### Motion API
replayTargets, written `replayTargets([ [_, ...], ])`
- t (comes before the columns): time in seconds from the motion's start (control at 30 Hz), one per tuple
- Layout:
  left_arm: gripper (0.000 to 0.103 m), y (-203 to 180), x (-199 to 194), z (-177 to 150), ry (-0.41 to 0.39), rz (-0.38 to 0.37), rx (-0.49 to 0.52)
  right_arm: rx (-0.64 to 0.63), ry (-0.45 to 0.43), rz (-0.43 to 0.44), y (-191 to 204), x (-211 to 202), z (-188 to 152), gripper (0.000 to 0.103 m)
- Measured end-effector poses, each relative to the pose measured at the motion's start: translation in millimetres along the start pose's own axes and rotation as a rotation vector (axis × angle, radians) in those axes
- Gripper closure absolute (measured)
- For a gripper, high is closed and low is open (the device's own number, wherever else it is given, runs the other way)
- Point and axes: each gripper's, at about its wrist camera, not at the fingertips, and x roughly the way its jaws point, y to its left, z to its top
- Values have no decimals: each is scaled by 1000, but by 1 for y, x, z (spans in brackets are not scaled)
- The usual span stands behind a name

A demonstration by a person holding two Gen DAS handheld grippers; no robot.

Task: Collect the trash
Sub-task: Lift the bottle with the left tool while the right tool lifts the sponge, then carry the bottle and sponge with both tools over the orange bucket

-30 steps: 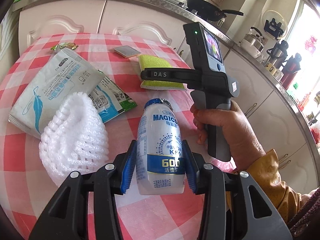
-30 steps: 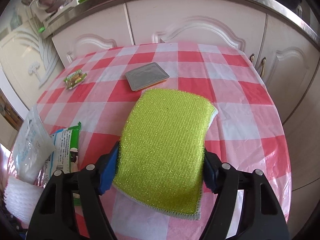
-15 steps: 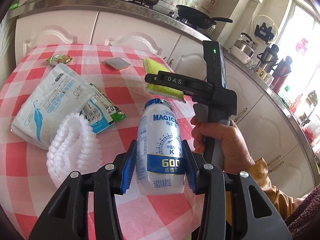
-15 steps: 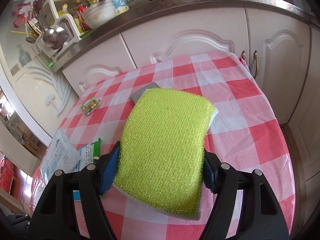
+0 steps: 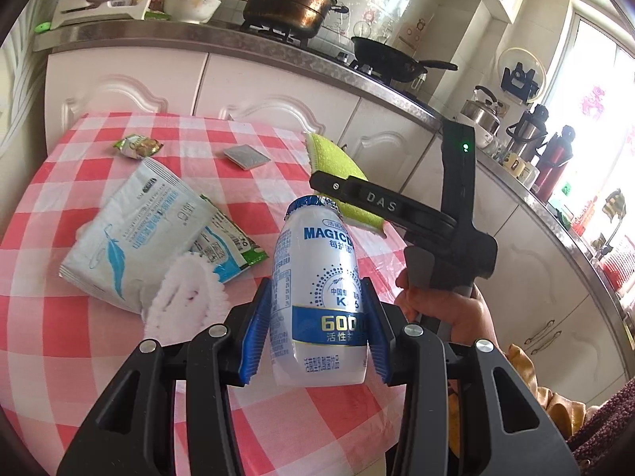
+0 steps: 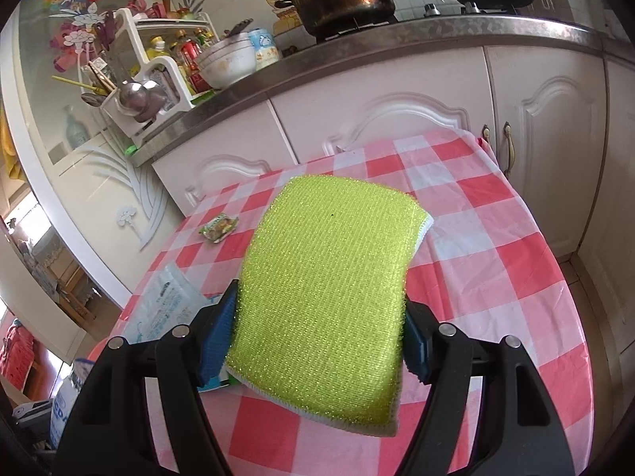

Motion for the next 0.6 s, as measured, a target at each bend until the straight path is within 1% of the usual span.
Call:
replayTargets([
  [0.17,58,11,-16,1,-35,18,-19,-47,-14,14,23,-8,-7,32],
  [0.47,58,39,-38,0,-66,57,-64,-130,-26,39,63,-21,-11,32],
  [0.6,58,51,-47,-2,-83,72,-86,-165,-32,38,78,-27,-11,32],
])
